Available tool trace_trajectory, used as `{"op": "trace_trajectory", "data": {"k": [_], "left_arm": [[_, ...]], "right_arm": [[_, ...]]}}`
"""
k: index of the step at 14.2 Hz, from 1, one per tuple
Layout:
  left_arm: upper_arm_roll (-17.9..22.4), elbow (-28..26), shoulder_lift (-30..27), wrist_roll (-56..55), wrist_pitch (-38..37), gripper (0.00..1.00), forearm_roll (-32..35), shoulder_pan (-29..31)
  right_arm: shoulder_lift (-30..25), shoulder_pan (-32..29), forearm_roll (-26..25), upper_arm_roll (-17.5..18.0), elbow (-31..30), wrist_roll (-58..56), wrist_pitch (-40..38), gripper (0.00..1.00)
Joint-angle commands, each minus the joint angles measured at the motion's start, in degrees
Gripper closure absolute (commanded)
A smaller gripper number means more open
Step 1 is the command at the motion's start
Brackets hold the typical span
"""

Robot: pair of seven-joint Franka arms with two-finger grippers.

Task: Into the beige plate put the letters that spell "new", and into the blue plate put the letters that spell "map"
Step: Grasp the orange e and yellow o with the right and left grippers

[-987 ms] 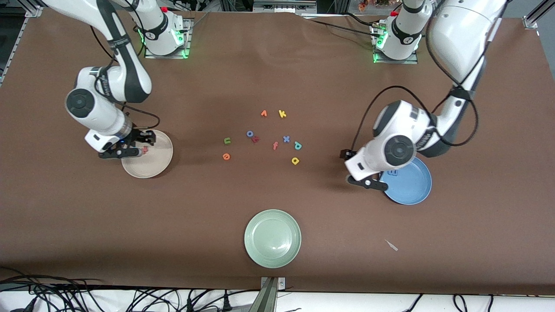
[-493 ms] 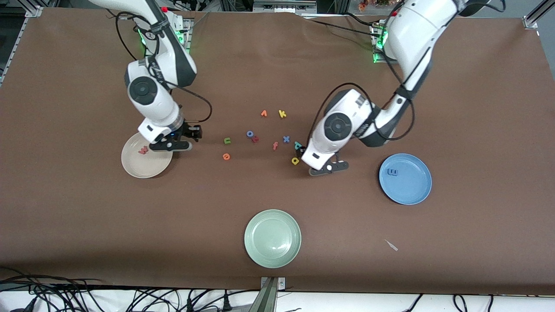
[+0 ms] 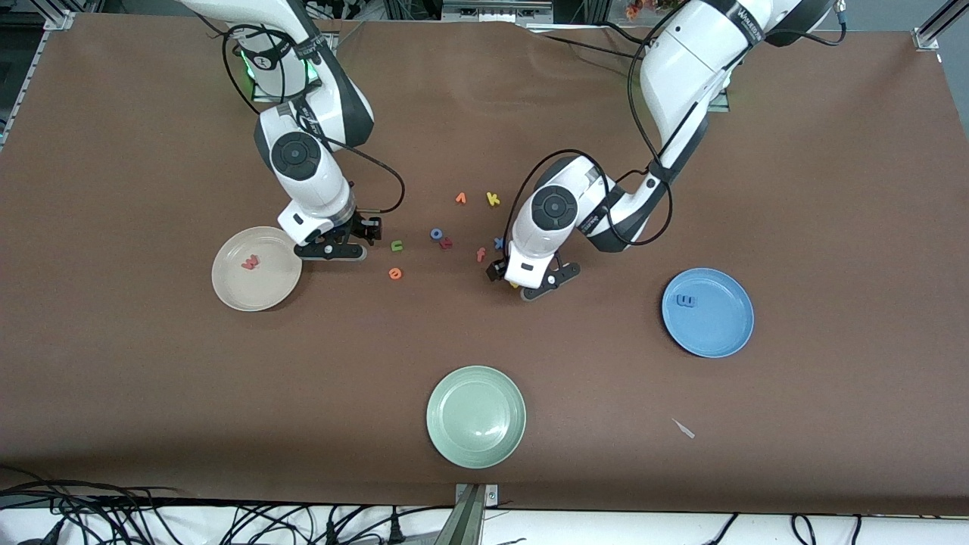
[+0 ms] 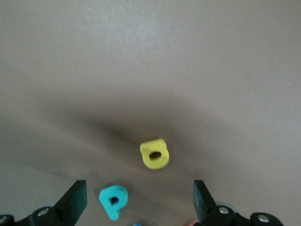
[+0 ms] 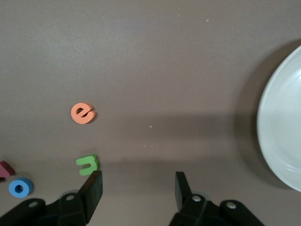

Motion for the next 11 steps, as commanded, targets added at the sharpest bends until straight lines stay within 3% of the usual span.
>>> {"op": "trace_trajectory", "data": {"k": [1, 2, 3, 7, 11], "left_arm": [[1.2, 0.5, 0.9, -1.3, 1.7, 0.24, 0.2, -0.5], [1.4, 0.5, 1.1, -1.3, 1.8, 0.42, 0.2, -0.6], [1.5, 0.5, 1.2, -1.2, 1.8, 0.49, 0.3, -0.7], [1.5, 0.6, 1.4, -0.6, 3.9, 0.49, 0.7, -0.7], [1.4, 1.8, 2.3, -0.7, 4.0, 0.49, 0.8, -1.1]], "right_arm": [[2.5, 2.0, 0.0, -0.5, 1.9, 3.1, 1.4, 0.29], [3.6, 2.4, -0.1, -0.5, 2.8, 4.0, 2.1, 0.29], [5.3, 3.0, -0.1, -0.5, 4.8, 5.0, 2.2, 0.29], [13.4, 4.1, 0.0, -0.5, 14.4, 7.9, 2.3, 0.29], [16.7, 4.3, -0.3, -0.6, 15.1, 8.0, 6.2, 0.29]]}}
